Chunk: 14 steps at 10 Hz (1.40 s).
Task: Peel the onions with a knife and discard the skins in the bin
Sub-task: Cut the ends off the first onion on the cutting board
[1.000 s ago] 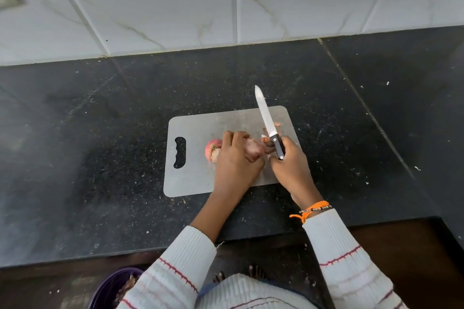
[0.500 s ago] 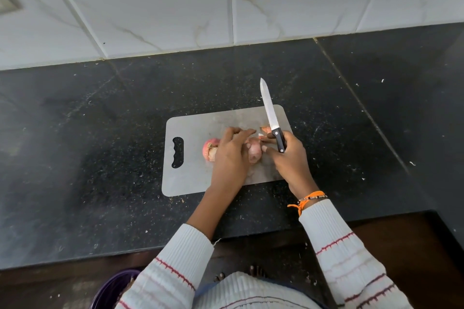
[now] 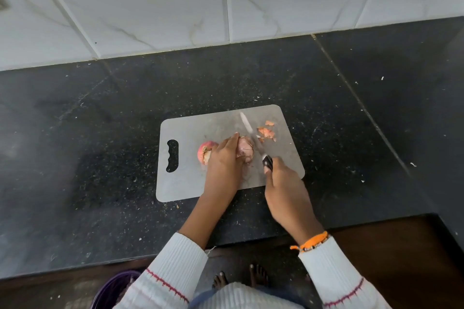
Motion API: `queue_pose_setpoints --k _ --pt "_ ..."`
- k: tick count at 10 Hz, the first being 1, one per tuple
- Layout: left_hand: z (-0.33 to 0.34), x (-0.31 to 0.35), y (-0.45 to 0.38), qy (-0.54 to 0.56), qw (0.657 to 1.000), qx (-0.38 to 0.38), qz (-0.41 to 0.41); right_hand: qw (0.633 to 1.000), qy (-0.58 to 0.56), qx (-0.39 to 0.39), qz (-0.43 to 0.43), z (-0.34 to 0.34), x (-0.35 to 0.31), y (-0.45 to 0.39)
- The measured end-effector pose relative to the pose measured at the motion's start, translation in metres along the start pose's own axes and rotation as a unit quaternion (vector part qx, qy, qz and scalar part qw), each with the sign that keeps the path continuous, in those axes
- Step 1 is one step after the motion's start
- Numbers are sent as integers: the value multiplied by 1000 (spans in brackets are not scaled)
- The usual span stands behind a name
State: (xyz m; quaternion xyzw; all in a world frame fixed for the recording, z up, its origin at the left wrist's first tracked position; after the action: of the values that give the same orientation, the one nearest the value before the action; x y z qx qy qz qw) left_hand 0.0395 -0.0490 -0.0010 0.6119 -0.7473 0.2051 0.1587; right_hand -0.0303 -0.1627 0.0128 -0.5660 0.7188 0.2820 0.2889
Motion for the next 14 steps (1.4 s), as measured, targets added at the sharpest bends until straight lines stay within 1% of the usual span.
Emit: queue_pose_setpoints --k 2,4,5,6,8,9,10,12,14 --pt "0 2 -1 -5 1000 2 10 997 75 -7 13 -4 -10 11" --pt "1 8 -4 -23 999 0 26 991 124 -30 49 2 -15 12" --pt "2 10 -6 -38 999 -3 37 989 133 -30 51 2 -18 2" --pt "2 7 -8 -38 999 -2 32 988 139 -41 47 1 -22 -6" --pt "1 5 -8 -1 999 8 53 987 147 -59 41 -1 -26 -9" --pt "-4 3 -9 -11 999 10 31 989 137 -53 29 3 -31 -26" --pt "-7 10 -9 -22 999 -21 14 988 142 -55 34 1 -26 -17" --pt "-7 10 -14 -35 999 -16 21 988 147 -40 28 6 -27 -35" --pt "-12 12 -16 -40 999 -19 23 988 149 -41 26 5 -15 -25"
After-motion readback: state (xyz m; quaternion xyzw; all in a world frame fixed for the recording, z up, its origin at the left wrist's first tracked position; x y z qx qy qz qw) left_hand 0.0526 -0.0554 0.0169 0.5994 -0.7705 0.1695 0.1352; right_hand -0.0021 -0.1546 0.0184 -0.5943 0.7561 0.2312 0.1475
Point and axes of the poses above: each hand's wrist, its own y-axis away from the middle knuckle, its own z-axis out of the palm, x = y × z, the point moved 5 cm from there along -y, towards the middle knuckle, and after that the axes turned 11 degrees about -y, right-handed, at the moved point
